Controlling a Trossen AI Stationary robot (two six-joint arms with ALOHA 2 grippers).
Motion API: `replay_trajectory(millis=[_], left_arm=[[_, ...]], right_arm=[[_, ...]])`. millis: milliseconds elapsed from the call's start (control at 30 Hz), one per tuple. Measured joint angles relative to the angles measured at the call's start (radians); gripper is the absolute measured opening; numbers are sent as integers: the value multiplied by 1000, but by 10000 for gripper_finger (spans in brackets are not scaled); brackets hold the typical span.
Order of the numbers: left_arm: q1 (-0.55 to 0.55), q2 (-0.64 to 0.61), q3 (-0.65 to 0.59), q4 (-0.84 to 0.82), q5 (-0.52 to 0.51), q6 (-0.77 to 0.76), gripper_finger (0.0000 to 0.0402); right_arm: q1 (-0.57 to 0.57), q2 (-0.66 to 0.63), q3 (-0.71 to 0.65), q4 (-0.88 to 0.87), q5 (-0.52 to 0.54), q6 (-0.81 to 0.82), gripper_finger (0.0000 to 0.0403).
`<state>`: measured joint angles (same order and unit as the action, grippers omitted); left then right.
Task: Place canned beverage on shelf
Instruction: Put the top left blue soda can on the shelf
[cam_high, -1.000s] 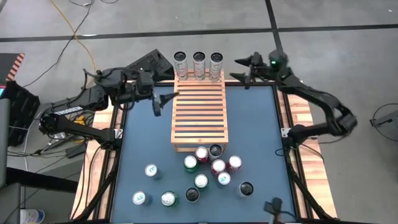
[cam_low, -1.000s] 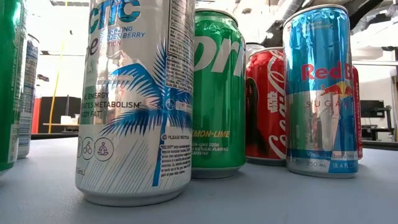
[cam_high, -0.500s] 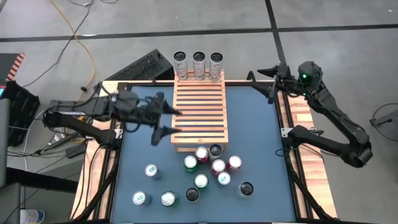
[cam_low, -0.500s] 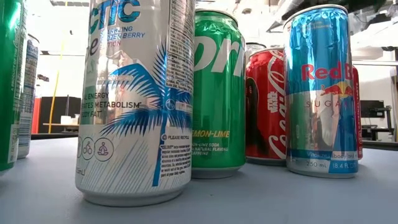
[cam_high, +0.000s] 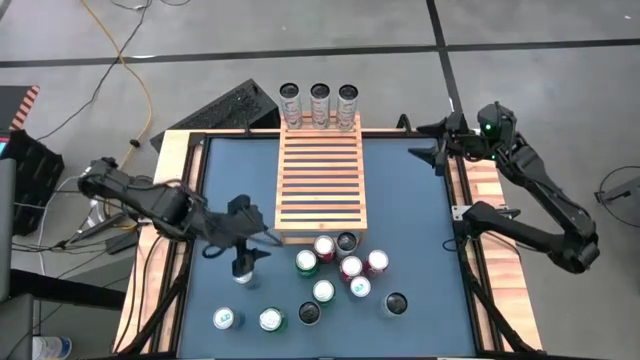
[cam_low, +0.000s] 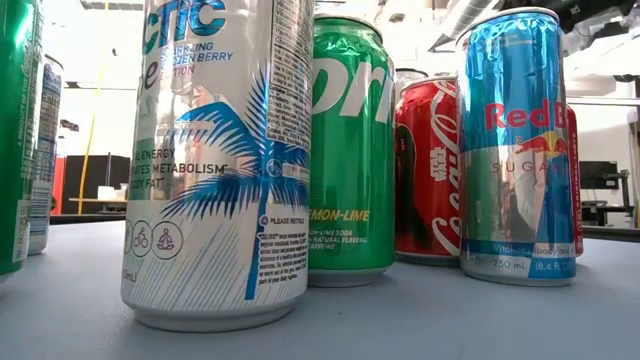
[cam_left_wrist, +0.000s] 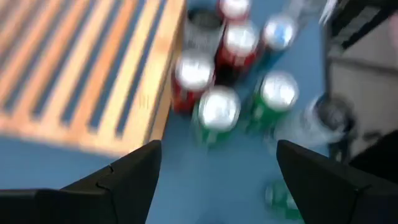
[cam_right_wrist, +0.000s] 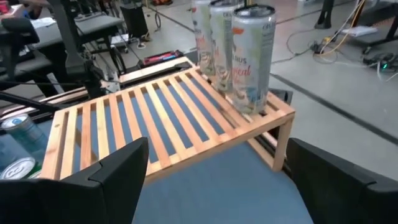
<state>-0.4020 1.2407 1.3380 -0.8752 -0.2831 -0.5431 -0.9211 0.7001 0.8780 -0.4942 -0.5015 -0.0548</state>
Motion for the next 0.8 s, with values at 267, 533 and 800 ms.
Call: replay_trajectory(millis=[267,533,800], left_arm=[[-63,65,0,-62,-10,-88,304],[-134,73,0,-156,-29,-121,304],[-181,73,0,-244,-47,-121,304]], right_arm=[[40,22,0,-2,-1,2,363],[81,75,0,-9,-1,2,363],[119,143,0,-10,2,5,363]])
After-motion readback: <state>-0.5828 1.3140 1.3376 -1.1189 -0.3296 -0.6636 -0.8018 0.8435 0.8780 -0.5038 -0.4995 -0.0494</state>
